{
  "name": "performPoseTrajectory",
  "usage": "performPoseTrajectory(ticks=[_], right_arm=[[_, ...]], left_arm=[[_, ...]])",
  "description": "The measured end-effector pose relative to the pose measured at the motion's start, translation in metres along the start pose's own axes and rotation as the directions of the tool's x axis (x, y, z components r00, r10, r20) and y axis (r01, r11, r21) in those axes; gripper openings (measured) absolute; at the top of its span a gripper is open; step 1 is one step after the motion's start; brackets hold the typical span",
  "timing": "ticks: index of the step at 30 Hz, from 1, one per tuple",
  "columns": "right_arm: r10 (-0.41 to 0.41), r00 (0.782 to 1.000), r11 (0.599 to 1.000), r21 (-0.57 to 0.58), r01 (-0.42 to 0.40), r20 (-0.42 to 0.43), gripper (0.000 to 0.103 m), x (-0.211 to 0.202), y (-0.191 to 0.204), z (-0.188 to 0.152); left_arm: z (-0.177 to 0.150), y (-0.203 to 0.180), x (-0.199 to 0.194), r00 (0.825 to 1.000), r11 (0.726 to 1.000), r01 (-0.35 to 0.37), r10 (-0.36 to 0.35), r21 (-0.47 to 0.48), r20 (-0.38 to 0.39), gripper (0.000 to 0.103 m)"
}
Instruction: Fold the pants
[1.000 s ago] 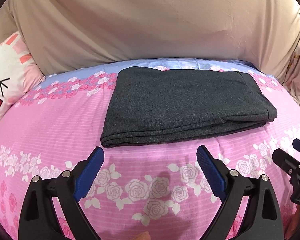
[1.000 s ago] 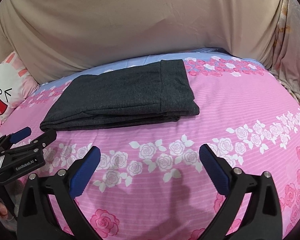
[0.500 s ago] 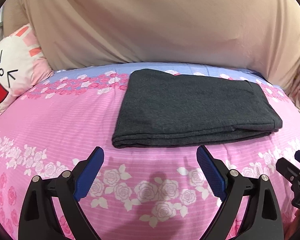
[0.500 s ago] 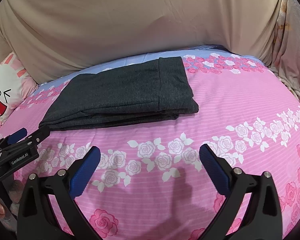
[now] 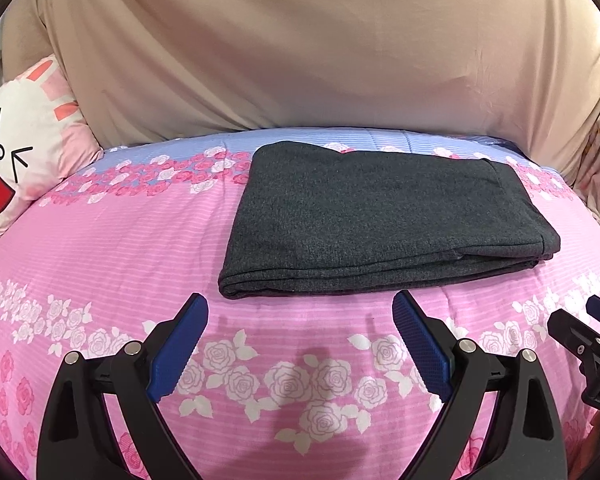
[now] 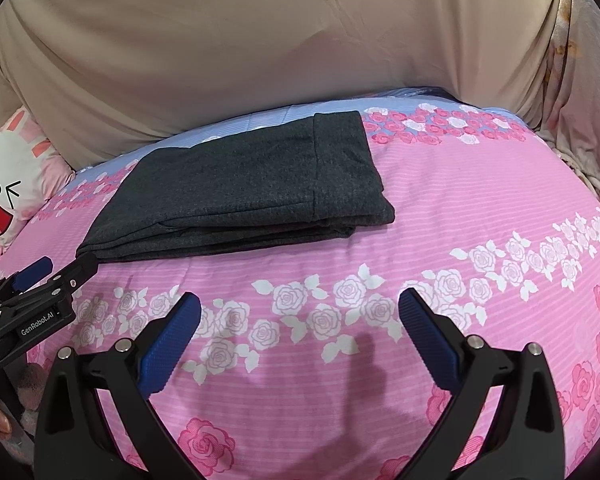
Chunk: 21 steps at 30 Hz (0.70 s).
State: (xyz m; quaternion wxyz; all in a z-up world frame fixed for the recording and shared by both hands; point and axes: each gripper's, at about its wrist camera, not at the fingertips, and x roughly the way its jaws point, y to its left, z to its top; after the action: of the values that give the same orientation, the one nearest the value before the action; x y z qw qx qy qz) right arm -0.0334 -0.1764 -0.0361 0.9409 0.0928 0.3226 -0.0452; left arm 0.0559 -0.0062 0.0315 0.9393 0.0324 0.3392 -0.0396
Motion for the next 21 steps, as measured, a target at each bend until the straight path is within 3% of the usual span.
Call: performPoseTrajectory(ticks=[15, 21], right_arm=[[0.001, 1.000, 1.000, 0.000, -0.001, -0.001, 0.097, 0.0002, -0.0012, 0.0000], [0.002, 1.000, 1.000, 0.000, -0.002, -0.001, 0.097, 0.0004, -0.0015, 0.0002]], left_arm=[[0.0005, -0.0015, -0.0011, 1.000, 1.000, 0.005, -0.005, 0.006, 0.004, 0.091], [0.0003, -0.0107, -0.0002, 1.000, 0.999, -0.010, 0.010, 0.052, 0.001, 0.090]])
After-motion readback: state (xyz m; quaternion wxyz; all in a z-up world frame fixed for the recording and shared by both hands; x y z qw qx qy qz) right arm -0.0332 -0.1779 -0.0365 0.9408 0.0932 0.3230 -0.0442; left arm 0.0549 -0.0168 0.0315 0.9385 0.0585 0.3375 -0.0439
